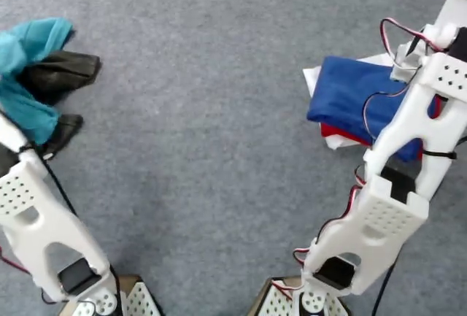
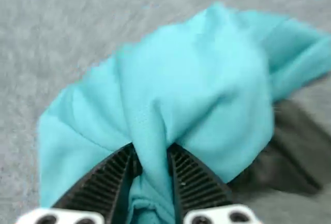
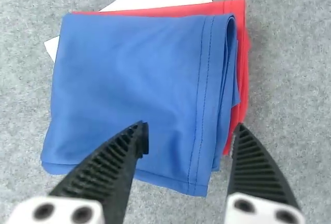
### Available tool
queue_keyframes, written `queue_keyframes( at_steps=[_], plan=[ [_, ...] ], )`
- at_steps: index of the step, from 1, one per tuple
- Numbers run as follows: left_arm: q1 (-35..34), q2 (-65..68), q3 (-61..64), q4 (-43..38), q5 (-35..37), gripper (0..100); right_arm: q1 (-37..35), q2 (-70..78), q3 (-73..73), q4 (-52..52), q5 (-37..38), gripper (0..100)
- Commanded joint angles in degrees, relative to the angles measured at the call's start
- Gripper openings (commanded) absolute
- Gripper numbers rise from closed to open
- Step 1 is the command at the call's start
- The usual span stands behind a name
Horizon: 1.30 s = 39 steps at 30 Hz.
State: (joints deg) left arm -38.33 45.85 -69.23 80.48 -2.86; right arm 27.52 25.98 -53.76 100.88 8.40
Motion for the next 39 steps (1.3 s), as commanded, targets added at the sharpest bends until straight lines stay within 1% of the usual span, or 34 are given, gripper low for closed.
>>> queue_keyframes(
  at_steps=[1,5,7,9,17,21,25,28,30,31,33,35,37,39],
  plan=[
    [6.8,-4.7,-16.5,8.2,-2.3,3,-0.9,-3.2,0.0,0.4,-0.2,25.3],
    [16.3,-3.3,-25.1,16.7,-3.7,3,-0.7,-3.9,2.0,0.4,-0.2,25.3],
    [21.2,-3.3,-26.3,20.6,-3.4,3,-0.5,-4.8,3.6,0.4,-0.2,25.3],
    [25.5,-3.4,-24.8,20.6,-3.3,3,-0.6,-5.8,5.2,0.4,-0.2,25.3],
    [37.9,-5.5,-22.7,20.7,-3.2,3,-1.0,-8.0,9.2,0.2,0.3,25.4],
    [47.3,-12.1,-12.4,20.7,-3.2,3,-1.4,-7.9,8.8,0.1,0.3,25.4],
    [57.8,-20.8,4.9,20.7,-3.2,3,-3.6,-7.9,8.9,0.1,0.3,25.5],
    [63.9,-26.2,18.0,20.6,-3.2,3,-6.2,-7.8,9.1,0.1,0.1,25.5],
    [65.2,-29.3,25.7,20.0,-1.3,10,-8.5,-7.8,9.2,0.1,-0.1,25.5],
    [65.1,-30.7,28.9,19.5,1.9,15,-9.8,-7.8,9.2,0.1,-0.1,25.6],
    [62.1,-33.3,32.6,19.7,11.3,24,-12.7,-7.8,9.3,0.2,-0.1,25.6],
    [58.8,-35.8,35.0,19.8,18.0,31,-16.3,-7.8,9.3,0.2,-0.2,27.1],
    [55.2,-37.8,36.4,19.8,18.8,32,-20.1,-7.8,9.3,0.2,-1.3,32.3],
    [51.0,-39.6,37.6,19.8,16.9,31,-24.4,-7.7,9.5,0.2,-3.3,37.9]
  ],
)
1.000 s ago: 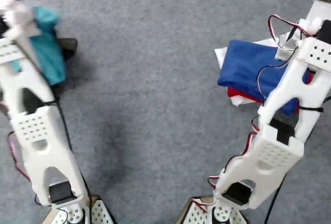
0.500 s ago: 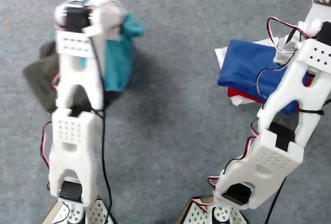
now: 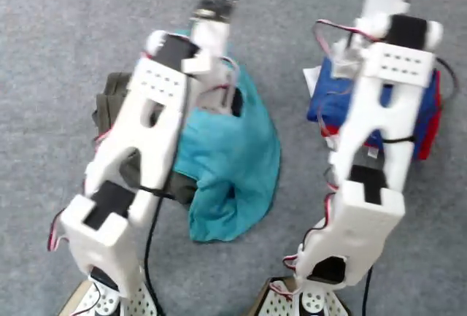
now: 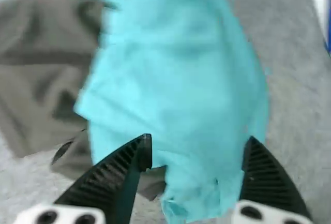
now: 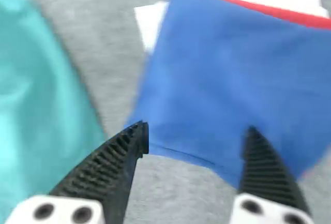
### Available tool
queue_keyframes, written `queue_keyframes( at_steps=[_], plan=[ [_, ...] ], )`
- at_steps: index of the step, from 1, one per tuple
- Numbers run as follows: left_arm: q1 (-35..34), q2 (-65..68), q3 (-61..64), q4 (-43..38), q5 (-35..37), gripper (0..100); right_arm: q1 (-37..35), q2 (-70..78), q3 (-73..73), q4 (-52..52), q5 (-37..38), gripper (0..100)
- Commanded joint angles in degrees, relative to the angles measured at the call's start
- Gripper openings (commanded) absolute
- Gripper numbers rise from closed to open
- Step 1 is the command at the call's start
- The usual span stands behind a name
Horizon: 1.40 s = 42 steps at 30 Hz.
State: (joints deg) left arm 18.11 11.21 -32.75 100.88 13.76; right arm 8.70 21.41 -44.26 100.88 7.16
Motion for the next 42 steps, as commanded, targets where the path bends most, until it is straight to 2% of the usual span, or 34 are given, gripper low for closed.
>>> queue_keyframes(
  at_steps=[1,4,6,10,13,15,18,23,24,27,31,37,42],
  plan=[
    [-8.4,-5.8,2.0,-0.6,-0.9,31,-7.8,-3.1,0.7,0.2,-2.5,40.0],
    [-18.9,-6.2,7.2,-1.1,-4.5,31,-15.9,-3.1,5.3,0.0,-3.9,41.4],
    [-25.5,-4.2,13.5,-4.4,-5.4,31,-21.5,-2.7,9.6,-1.1,-5.3,41.4],
    [-34.1,3.6,28.7,-19.3,-5.5,31,-29.7,1.8,17.5,-7.4,-8.5,41.4],
    [-34.9,10.0,36.5,-29.2,-4.9,31,-31.4,7.4,20.5,-12.9,-10.4,41.3],
    [-33.5,13.1,37.7,-30.9,-2.4,31,-31.1,10.6,19.1,-13.1,-10.9,38.9],
    [-33.0,14.1,35.5,-29.7,3.1,28,-29.3,13.3,15.3,-12.1,-10.9,26.1],
    [-32.5,14.7,32.7,-29.8,5.8,5,-25.9,15.0,10.2,-11.4,-10.9,1.1],
    [-32.6,14.7,32.4,-29.9,5.7,2,-25.4,15.0,9.5,-10.3,-10.9,1.8],
    [-33.7,14.4,31.5,-29.5,5.7,3,-23.8,15.0,7.4,-5.5,-11.0,1.5],
    [-38.8,14.2,29.5,-29.5,7.6,3,-21.5,14.9,3.4,0.0,-11.0,1.5],
    [-52.1,14.2,24.3,-29.5,10.6,3,-15.9,10.2,0.5,0.4,-10.7,1.5],
    [-68.0,14.2,12.5,-29.5,11.0,3,-12.2,3.7,0.7,0.4,-10.5,1.5]
  ],
)
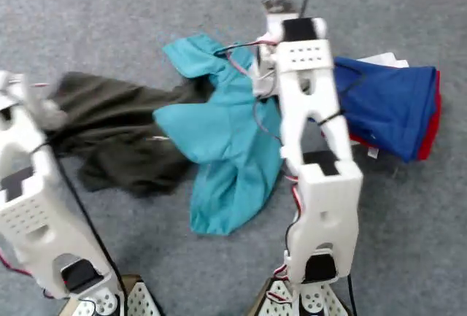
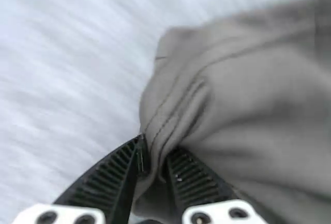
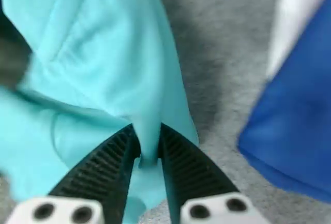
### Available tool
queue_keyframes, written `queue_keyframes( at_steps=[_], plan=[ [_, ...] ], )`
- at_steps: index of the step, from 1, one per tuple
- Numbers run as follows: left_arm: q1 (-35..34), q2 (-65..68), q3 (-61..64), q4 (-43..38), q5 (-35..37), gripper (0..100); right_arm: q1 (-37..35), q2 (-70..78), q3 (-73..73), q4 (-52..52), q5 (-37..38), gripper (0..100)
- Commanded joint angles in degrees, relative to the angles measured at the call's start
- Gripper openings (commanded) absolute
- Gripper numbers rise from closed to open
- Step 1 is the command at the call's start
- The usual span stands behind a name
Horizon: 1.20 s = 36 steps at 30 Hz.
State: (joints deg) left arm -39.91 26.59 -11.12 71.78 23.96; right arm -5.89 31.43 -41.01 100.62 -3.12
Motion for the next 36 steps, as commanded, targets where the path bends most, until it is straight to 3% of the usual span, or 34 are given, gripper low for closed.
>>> queue_keyframes(
  at_steps=[1,6,12,14,17,21,27,31,33,36],
  plan=[
    [-13.1,-1.2,-12.8,-0.4,0.8,3,2.6,-7.2,-2.6,0.6,-0.2,1.5],
    [-23.0,-1.2,-31.3,-0.3,2.1,3,1.8,-9.0,-2.5,0.6,-0.2,1.5],
    [-18.8,-0.6,-40.0,6.7,-3.9,3,-2.5,-9.2,-2.5,0.6,-0.3,2.5],
    [-15.5,-0.6,-39.5,10.6,-8.4,3,-3.3,-9.4,-3.0,0.6,-0.6,9.4],
    [-11.1,-0.6,-38.2,15.9,-14.1,9,-3.4,-9.4,-3.2,0.6,-0.3,27.9],
    [-9.3,-0.6,-34.6,17.9,-12.8,25,-3.0,-9.4,-7.0,0.5,-0.2,43.7],
    [-9.6,-0.6,-25.6,17.8,-9.0,27,-5.2,-8.9,-20.5,0.5,1.5,34.3],
    [-9.5,-0.5,-14.5,10.3,-7.8,27,-12.3,-8.7,-14.8,0.5,11.6,18.1],
    [-9.5,-0.6,-8.5,5.0,-6.2,27,-16.0,-8.7,-8.7,0.3,21.1,11.9],
    [-9.6,-1.2,-3.0,0.2,-5.8,27,-20.0,-8.3,-0.1,-3.3,31.9,13.6]
  ],
)
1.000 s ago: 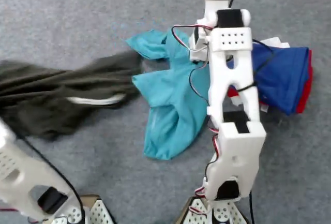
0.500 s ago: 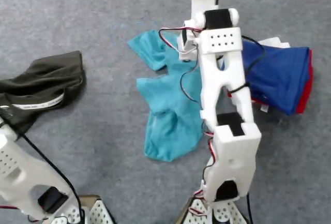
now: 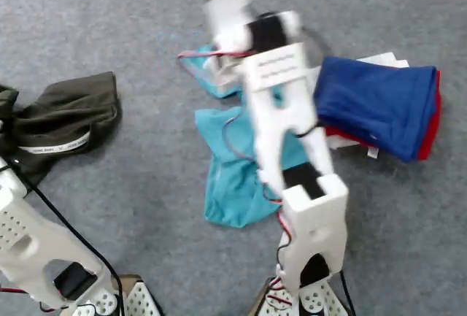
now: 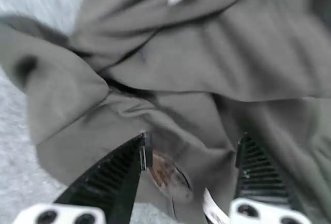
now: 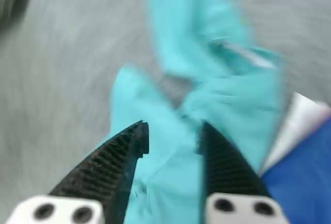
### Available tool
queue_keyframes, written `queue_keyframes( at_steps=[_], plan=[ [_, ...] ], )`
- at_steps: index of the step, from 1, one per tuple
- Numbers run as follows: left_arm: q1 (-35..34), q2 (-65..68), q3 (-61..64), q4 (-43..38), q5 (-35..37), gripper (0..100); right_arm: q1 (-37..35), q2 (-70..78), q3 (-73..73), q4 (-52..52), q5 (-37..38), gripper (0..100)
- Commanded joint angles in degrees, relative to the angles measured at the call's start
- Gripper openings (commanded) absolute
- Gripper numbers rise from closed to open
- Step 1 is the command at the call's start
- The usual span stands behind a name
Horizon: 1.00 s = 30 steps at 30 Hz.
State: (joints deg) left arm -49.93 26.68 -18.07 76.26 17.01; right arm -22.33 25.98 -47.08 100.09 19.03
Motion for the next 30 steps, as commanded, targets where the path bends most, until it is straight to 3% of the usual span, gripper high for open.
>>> queue_keyframes(
  at_steps=[1,4,8,20,30],
  plan=[
    [0.4,-1.1,4.5,-4.7,1.1,27,-4.4,-2.1,7.8,-4.1,10.4,15.6],
    [0.5,-0.6,5.2,-5.1,1.1,27,-6.0,2.2,10.2,-9.1,10.8,23.3],
    [0.4,0.8,5.9,-6.9,0.9,27,-6.8,11.6,6.8,-10.4,17.9,30.2],
    [5.4,4.2,5.6,-9.3,0.8,27,-5.6,32.1,-23.0,0.8,34.1,30.8],
    [4.9,4.1,5.6,-9.3,0.7,27,-4.7,33.5,-25.6,-1.0,45.0,30.7]
  ],
)
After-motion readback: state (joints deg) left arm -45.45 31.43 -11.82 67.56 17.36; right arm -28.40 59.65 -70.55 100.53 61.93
